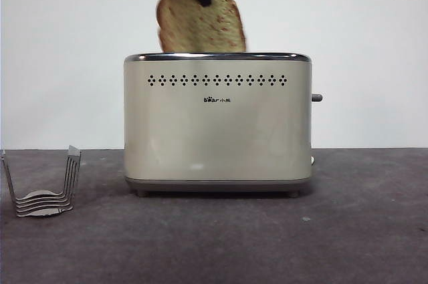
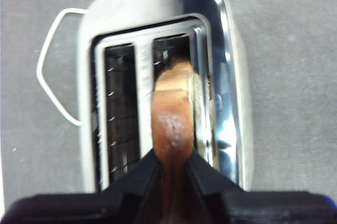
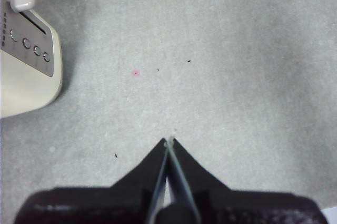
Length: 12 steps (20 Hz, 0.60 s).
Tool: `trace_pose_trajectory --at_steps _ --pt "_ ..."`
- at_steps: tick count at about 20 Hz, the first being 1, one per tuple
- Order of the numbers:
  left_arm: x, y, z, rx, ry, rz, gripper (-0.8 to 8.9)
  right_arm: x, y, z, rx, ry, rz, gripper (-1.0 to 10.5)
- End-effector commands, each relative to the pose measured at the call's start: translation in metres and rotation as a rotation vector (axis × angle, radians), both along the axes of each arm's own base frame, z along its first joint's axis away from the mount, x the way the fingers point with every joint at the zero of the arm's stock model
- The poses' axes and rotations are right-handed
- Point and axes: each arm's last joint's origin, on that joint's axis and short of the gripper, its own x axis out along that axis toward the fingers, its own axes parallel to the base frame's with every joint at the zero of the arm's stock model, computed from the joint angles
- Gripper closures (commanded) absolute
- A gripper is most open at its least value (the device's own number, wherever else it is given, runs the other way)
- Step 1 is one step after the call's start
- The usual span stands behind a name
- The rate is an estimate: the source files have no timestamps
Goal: Pick up a slice of bread from the rack,put the bread on the toaster,press the button
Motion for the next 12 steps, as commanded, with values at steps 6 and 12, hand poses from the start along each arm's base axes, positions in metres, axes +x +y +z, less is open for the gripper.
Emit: trace_pose_trajectory --at_steps 6,12 --pt "0.009 -0.017 -0.018 0.026 0.01 -0.026 8.23 0.0 0.0 0.0 0.004 -0.005 -0.005 9.5" --pt "0.013 -0.023 -0.023 0.02 0.004 -0.032 8.22 0.0 0.0 0.001 0.004 -0.009 -0.005 9.5"
